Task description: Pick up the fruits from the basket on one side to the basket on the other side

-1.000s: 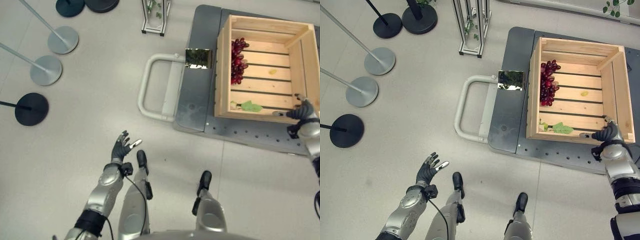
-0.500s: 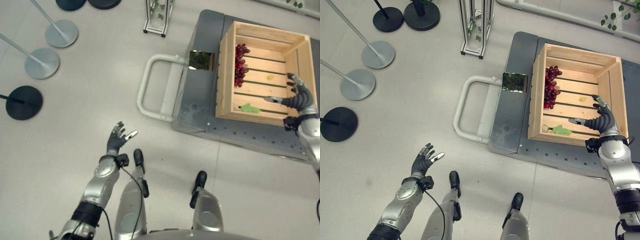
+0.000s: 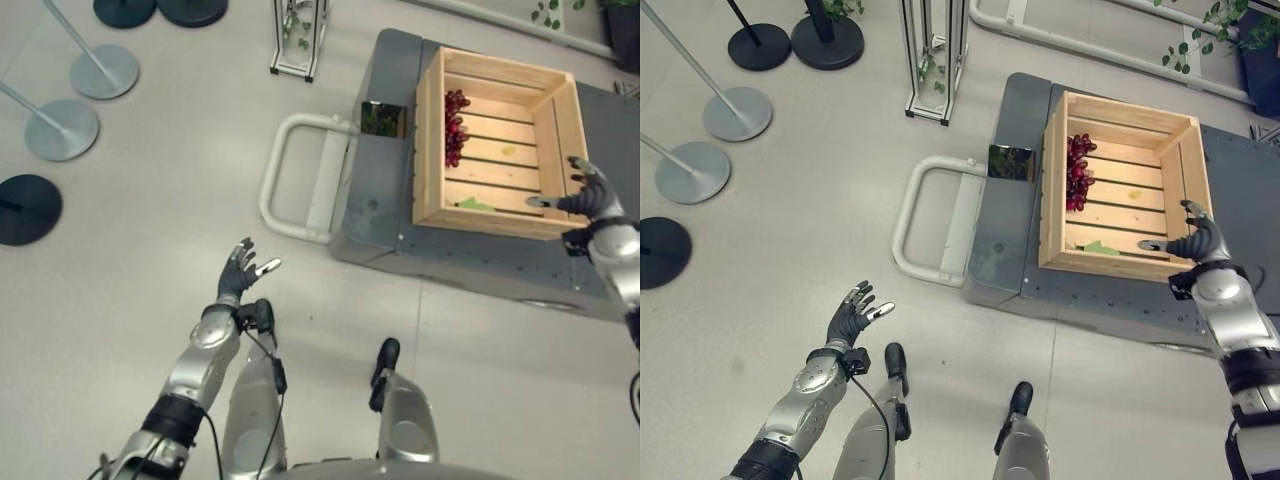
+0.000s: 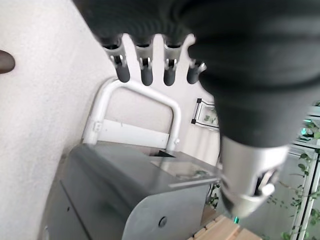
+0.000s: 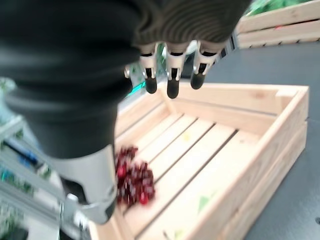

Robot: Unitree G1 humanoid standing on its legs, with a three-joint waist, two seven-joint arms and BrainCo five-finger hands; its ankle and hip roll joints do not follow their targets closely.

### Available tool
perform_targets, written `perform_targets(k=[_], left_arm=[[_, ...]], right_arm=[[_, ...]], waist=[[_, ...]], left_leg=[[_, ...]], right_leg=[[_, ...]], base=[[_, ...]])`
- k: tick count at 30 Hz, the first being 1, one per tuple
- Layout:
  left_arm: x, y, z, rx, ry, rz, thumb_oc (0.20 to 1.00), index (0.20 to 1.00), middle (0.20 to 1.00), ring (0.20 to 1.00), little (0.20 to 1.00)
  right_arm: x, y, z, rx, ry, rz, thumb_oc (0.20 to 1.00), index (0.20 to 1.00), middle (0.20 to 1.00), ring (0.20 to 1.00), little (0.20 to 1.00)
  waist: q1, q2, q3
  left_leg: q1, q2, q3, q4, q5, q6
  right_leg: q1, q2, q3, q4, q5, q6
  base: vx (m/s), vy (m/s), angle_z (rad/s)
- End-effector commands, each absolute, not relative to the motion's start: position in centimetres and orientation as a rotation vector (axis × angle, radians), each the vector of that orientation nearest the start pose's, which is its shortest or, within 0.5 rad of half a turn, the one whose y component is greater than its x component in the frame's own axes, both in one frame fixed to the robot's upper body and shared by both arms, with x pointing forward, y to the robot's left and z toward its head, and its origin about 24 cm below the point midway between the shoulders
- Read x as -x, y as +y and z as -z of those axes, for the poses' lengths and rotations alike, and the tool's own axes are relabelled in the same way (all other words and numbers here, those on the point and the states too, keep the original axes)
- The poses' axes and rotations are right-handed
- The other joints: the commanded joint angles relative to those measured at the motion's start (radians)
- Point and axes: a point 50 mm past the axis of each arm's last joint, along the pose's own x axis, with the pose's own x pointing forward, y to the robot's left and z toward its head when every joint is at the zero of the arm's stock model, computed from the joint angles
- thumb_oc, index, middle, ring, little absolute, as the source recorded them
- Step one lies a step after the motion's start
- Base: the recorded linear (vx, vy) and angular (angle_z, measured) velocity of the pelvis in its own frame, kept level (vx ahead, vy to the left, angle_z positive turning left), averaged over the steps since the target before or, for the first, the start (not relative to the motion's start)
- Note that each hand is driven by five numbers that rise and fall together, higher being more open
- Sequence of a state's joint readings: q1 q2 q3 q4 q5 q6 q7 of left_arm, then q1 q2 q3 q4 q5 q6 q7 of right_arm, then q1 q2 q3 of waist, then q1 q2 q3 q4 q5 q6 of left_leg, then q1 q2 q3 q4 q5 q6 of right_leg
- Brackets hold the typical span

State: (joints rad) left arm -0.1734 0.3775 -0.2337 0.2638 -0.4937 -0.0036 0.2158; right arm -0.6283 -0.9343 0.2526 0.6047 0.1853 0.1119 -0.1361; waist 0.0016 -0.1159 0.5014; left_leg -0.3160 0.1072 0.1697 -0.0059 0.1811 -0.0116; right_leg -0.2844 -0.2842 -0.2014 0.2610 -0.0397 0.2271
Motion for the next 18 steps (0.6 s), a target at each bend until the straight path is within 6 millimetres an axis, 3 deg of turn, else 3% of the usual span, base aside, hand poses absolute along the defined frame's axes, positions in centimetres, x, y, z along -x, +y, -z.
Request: perform_targets(k=[1,3,6,12,18], left_arm=[[-28.3,18.2,-3.7,0.109,0.090,-0.060,1.000,1.000,1.000,1.000,1.000],[-28.2,18.0,-3.5,0.114,0.094,-0.060,1.000,1.000,1.000,1.000,1.000],[-28.3,17.8,-3.5,0.123,0.090,-0.055,1.000,1.000,1.000,1.000,1.000],[-27.9,17.7,-3.3,0.172,0.094,-0.088,1.000,1.000,1.000,1.000,1.000],[-27.6,17.0,-3.3,0.192,0.090,-0.068,1.000,1.000,1.000,1.000,1.000]], right_arm=[[-34.1,-34.5,-19.7,0.820,0.019,0.423,1.000,1.000,1.000,1.000,1.000],[-34.0,-34.9,-18.5,0.815,0.067,0.438,1.000,1.000,1.000,1.000,1.000],[-33.9,-35.5,-18.1,0.820,0.103,0.458,1.000,1.000,1.000,1.000,1.000],[-34.4,-36.3,-19.3,0.816,0.114,0.533,1.000,1.000,1.000,1.000,1.000],[-34.6,-36.7,-19.8,0.815,0.116,0.583,1.000,1.000,1.000,1.000,1.000]], waist=[[-0.009,0.022,0.015],[-0.025,0.042,0.015],[-0.030,0.053,0.015],[-0.018,0.102,0.013],[-0.012,0.127,0.019]], left_leg=[[0.097,-0.063,0.015,0.094,-0.200,-0.046],[0.103,-0.073,-0.016,0.097,-0.209,-0.048],[0.100,-0.087,-0.035,0.092,-0.211,-0.053],[0.085,-0.065,-0.057,0.090,-0.193,-0.081],[0.062,-0.031,-0.086,0.074,-0.159,-0.107]], right_leg=[[-0.064,0.009,0.049,-0.115,0.121,-0.001],[-0.098,0.029,0.123,-0.108,0.127,0.001],[-0.086,0.032,0.137,-0.134,0.134,-0.004],[-0.061,0.059,0.071,-0.153,0.116,-0.030],[-0.048,0.082,0.017,-0.172,0.099,-0.050]], base=[[0.12,-0.133,0.52],[0.15,-0.186,0.22],[0.07,-0.158,0.27],[0.05,-0.198,0.13],[0.03,-0.173,0.17]])
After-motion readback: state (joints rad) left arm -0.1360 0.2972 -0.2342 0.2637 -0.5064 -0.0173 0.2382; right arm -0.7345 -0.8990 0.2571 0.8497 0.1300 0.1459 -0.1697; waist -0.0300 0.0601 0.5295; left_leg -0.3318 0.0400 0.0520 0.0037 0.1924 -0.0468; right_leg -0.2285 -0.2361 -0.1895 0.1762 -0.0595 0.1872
